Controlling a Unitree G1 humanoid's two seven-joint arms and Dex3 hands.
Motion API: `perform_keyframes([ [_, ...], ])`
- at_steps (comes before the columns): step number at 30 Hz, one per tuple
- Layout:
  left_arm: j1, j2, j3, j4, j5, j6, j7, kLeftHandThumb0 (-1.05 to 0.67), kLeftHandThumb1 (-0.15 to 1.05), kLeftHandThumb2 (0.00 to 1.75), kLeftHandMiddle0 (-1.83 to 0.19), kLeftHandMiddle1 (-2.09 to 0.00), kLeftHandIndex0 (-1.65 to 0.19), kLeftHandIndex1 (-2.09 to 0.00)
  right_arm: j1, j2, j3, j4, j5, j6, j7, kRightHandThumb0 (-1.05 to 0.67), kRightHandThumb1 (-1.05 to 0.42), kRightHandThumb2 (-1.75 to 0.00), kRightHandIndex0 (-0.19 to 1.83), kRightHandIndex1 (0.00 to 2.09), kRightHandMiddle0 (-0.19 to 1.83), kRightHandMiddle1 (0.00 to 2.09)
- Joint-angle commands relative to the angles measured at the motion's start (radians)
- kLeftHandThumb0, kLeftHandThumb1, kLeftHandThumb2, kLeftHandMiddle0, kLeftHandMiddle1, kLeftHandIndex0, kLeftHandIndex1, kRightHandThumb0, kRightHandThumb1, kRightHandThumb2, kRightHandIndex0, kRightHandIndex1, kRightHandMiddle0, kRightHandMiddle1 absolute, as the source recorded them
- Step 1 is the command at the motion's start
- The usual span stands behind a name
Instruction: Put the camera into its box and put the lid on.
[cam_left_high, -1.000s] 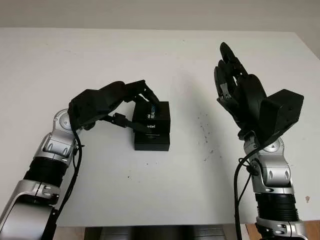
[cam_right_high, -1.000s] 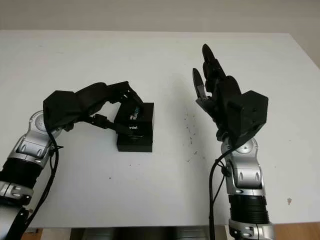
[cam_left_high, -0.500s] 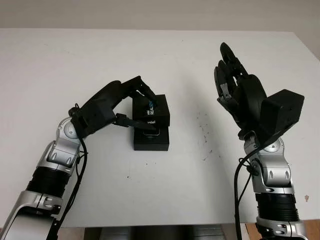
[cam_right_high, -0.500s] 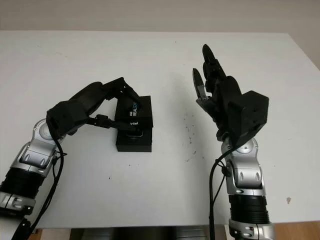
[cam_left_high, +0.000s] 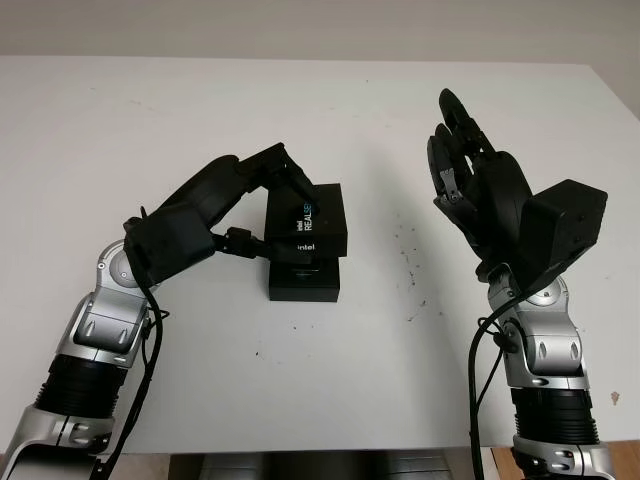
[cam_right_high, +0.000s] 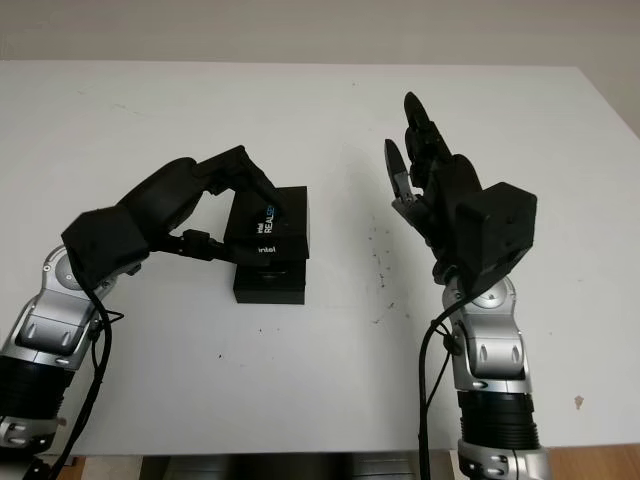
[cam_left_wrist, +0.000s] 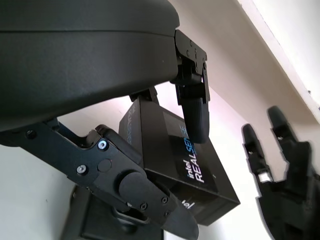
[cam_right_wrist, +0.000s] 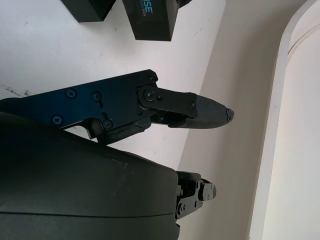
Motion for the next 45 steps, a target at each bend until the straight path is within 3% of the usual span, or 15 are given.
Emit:
perform_keyframes([
  [1, -0.002, 0.017, 0.027, -0.042, -0.036, 0.025, -0.025, -0.27, 1.01, 0.05, -0.43, -1.69, -0.27, -1.47, 0.007, -0.004, 0.001, -0.023, 0.005, 0.002, 0.002, -0.62, -1.05, -0.51, -0.01, 0.05, 0.07, 0.00],
  [6, -0.017, 0.052, 0.035, -0.049, -0.021, 0.011, -0.039, -0.31, 1.01, 0.05, -0.41, -1.69, -0.28, -1.45, 0.004, -0.002, -0.001, -0.016, 0.006, 0.001, 0.000, -0.60, -1.05, -0.51, -0.01, 0.05, 0.06, 0.00],
  [11, -0.024, 0.059, 0.026, 0.040, 0.008, -0.054, -0.034, -0.31, 1.01, 0.06, -0.40, -1.72, -0.29, -1.42, 0.004, -0.006, 0.004, -0.011, 0.001, -0.015, 0.008, -0.61, -1.05, -0.53, -0.01, 0.05, 0.06, 0.00],
  [19, -0.020, 0.044, 0.001, 0.125, 0.062, -0.152, -0.011, -0.27, 1.02, 0.05, -0.40, -1.68, -0.28, -1.41, 0.003, -0.009, -0.003, -0.022, 0.000, 0.004, 0.003, -0.62, -1.05, -0.51, 0.00, 0.06, 0.08, 0.00],
  [27, 0.008, 0.003, -0.015, 0.164, 0.063, -0.192, 0.011, -0.27, 1.01, 0.05, -0.47, -1.73, -0.28, -1.47, -0.006, -0.002, -0.007, -0.016, 0.022, 0.005, 0.007, -0.57, -1.05, -0.52, -0.01, 0.05, 0.06, 0.00],
  [33, 0.027, -0.007, -0.020, 0.162, 0.070, -0.226, 0.025, -0.25, 1.00, 0.05, -0.46, -1.75, -0.26, -1.53, -0.011, -0.007, -0.002, -0.012, 0.015, 0.001, -0.001, -0.58, -1.05, -0.52, 0.00, 0.06, 0.07, 0.00],
  [37, 0.059, 0.005, -0.016, 0.132, 0.065, -0.222, 0.015, -0.26, 1.02, 0.06, -0.36, -1.65, -0.20, -1.48, -0.012, -0.007, -0.003, -0.020, 0.017, 0.012, -0.001, -0.57, -1.05, -0.54, 0.00, 0.05, 0.06, 0.00],
  [45, 0.104, 0.014, -0.014, 0.062, 0.070, -0.174, 0.015, -0.28, 1.04, 0.06, -0.34, -1.60, -0.20, -1.43, -0.010, -0.011, -0.004, -0.016, 0.019, 0.003, 0.003, -0.58, -1.05, -0.53, -0.01, 0.05, 0.06, 0.00],
])
